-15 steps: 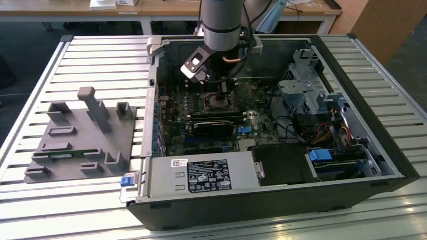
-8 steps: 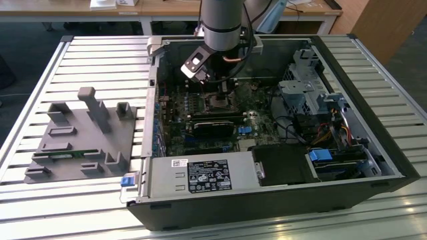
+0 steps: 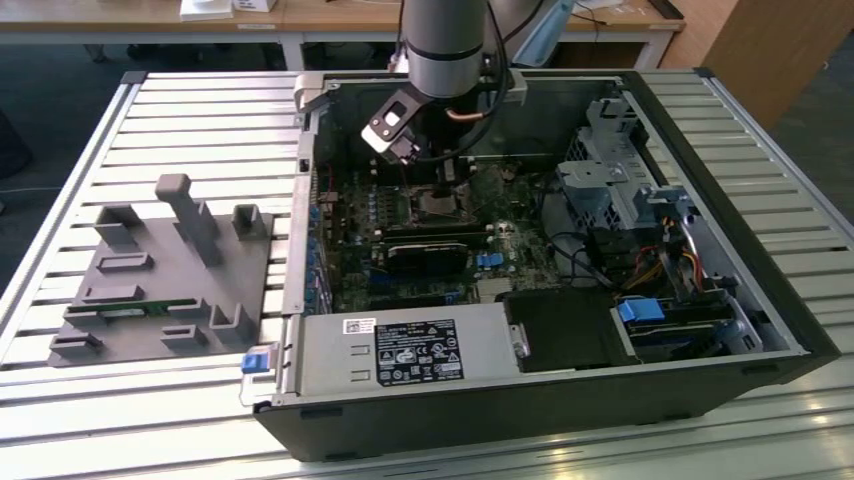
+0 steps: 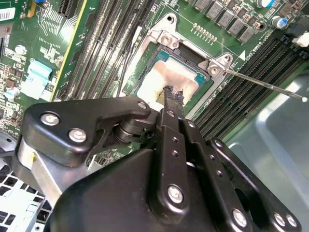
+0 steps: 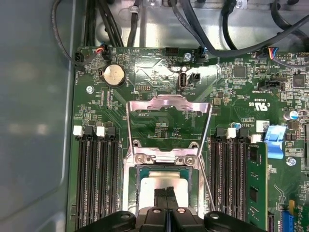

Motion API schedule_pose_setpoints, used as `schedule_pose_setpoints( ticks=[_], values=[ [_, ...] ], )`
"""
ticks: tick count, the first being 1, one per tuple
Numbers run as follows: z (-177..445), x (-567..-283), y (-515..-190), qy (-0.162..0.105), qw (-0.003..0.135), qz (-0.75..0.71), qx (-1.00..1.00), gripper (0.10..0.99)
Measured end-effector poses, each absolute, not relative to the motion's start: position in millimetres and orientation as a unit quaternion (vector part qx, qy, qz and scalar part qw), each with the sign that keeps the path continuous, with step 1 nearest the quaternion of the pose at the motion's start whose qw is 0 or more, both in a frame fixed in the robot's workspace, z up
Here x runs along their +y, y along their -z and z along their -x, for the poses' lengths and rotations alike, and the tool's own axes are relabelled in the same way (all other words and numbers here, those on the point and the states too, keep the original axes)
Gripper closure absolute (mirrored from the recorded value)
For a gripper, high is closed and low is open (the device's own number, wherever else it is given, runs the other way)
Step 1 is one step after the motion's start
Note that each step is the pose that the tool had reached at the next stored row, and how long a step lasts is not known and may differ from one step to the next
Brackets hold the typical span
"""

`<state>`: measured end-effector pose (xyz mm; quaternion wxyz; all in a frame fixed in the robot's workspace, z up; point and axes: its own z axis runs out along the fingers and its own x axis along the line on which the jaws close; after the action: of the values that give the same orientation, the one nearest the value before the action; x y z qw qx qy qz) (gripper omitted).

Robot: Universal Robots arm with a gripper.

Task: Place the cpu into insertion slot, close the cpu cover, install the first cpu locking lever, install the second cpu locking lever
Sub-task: 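Close the cpu cover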

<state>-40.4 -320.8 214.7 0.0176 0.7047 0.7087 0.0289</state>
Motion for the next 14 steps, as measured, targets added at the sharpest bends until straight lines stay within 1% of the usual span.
schedule_pose_setpoints(
  ticks=[14],
  values=[
    [40.5, -322.0, -219.6, -0.030, 0.016, -0.705, 0.709, 0.980]
  ],
)
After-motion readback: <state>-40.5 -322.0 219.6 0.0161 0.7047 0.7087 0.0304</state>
